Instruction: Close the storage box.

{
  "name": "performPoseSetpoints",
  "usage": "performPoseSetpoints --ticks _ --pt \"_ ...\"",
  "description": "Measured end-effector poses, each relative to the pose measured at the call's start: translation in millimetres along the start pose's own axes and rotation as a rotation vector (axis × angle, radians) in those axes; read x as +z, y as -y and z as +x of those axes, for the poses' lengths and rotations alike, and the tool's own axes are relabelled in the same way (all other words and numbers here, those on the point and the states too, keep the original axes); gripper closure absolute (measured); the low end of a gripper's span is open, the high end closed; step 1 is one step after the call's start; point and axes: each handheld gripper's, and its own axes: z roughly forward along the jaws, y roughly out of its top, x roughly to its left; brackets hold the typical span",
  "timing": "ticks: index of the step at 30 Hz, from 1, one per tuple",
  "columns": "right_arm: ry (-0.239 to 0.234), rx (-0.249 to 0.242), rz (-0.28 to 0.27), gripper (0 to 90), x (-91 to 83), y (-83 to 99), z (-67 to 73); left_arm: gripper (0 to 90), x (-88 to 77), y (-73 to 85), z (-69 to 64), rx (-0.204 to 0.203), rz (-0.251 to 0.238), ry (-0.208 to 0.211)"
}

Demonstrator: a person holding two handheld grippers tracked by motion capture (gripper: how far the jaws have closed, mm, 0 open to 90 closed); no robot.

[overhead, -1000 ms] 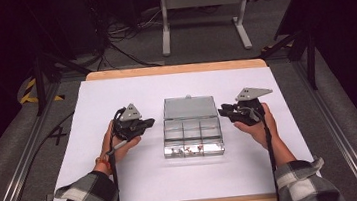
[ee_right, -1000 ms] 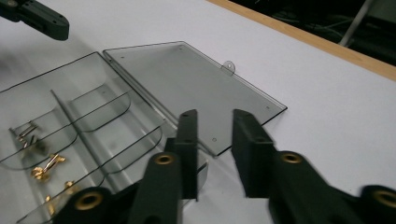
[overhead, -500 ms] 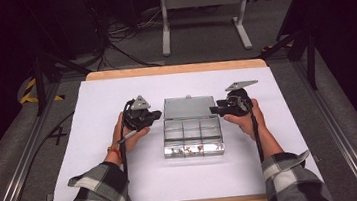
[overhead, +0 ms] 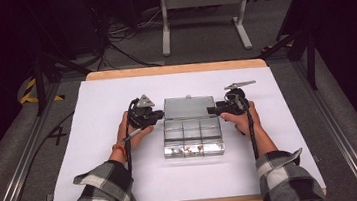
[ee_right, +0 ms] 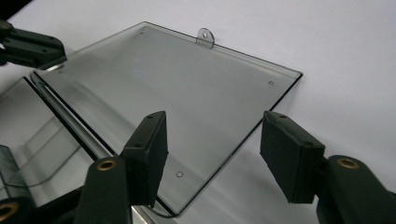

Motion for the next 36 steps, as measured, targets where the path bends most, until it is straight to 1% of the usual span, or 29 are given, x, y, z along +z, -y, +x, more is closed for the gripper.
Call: performPoseSetpoints --ticks 1,4,6,8,10,12,14,15,16,17,22,24,25,26,27,28,29,30,31,34,35,36 --pt "-0.017 0.02 0.004 39.6 1.7 0.1 -0.2 84.1 0.1 0.5 0.1 -0.013 0.0 0.001" --pt "-0.024 0.052 0.018 35.9 3.9 -0.9 -1.0 84.1 0.1 1.1 0.6 -0.012 0.006 0.002" --pt "-0.037 0.088 0.025 32.8 6.3 -1.0 -2.7 84.0 0.7 0.7 -0.2 -0.015 0.004 -0.007" --pt "-0.043 0.107 0.033 30.6 7.9 -1.2 -3.3 84.3 1.1 0.6 -0.2 -0.024 0.0 -0.006" --pt "-0.05 0.137 0.04 27.3 10.6 -1.0 -3.6 84.4 2.0 0.9 -0.1 -0.032 -0.005 -0.007" --pt "-0.057 0.163 0.046 26.8 12.2 -1.0 -4.1 84.3 2.4 0.6 0.1 -0.031 0.002 -0.009" --pt "-0.091 0.191 0.049 26.9 14.2 0.1 -6.1 84.7 2.8 0.2 0.1 -0.025 0.004 -0.014" --pt "-0.091 0.191 0.049 26.9 14.2 0.1 -6.1 84.9 2.8 0.2 0.1 -0.025 0.004 -0.014" --pt "-0.105 0.201 0.052 26.5 15.6 0.4 -6.0 84.9 2.9 0.2 -0.5 -0.029 0.004 -0.014" --pt "-0.108 0.201 0.051 26.2 16.2 0.1 -5.2 84.7 2.6 0.4 -0.3 -0.03 0.002 -0.013" --pt "-0.085 0.183 0.042 27.6 14.4 -0.1 -2.0 81.4 0.5 0.5 0.2 -0.037 0.01 -0.021" --pt "-0.082 0.178 0.035 30.4 13.2 0.0 -1.1 77.0 -1.8 0.0 0.3 -0.039 0.007 -0.034" --pt "-0.083 0.174 0.029 31.9 12.0 -0.1 -0.4 72.8 -3.8 -0.1 0.9 -0.048 0.0 -0.041" --pt "-0.078 0.161 0.023 33.1 10.9 -0.3 0.1 69.8 -6.8 -0.1 2.5 -0.067 -0.012 -0.042" --pt "-0.074 0.152 0.019 34.4 9.7 -0.6 0.8 64.5 -11.0 -0.1 4.7 -0.088 -0.031 -0.051" --pt "-0.074 0.152 0.019 34.4 9.7 -0.6 0.8 62.2 -11.0 -0.1 4.7 -0.088 -0.031 -0.051" --pt "-0.072 0.143 0.014 35.7 8.3 -0.6 1.0 62.2 -15.4 -0.3 7.1 -0.109 -0.055 -0.044" --pt "-0.069 0.139 0.008 37.3 7.1 -0.4 0.9 58.6 -18.6 -1.1 8.5 -0.124 -0.076 -0.039" --pt "-0.069 0.136 0.002 38.6 6.0 0.0 0.9 54.6 -21.9 -2.6 9.6 -0.14 -0.086 -0.026" --pt "-0.063 0.12 -0.014 42.3 2.7 0.8 1.5 44.8 -27.6 -8.3 8.5 -0.149 -0.125 -0.006" --pt "-0.058 0.114 -0.018 43.6 1.5 0.6 1.9 42.6 -27.6 -10.1 7.9 -0.158 -0.138 0.005" --pt "-0.06 0.108 -0.021 44.7 0.4 0.3 2.3 42.1 -26.5 -11.0 7.0 -0.163 -0.139 0.004"
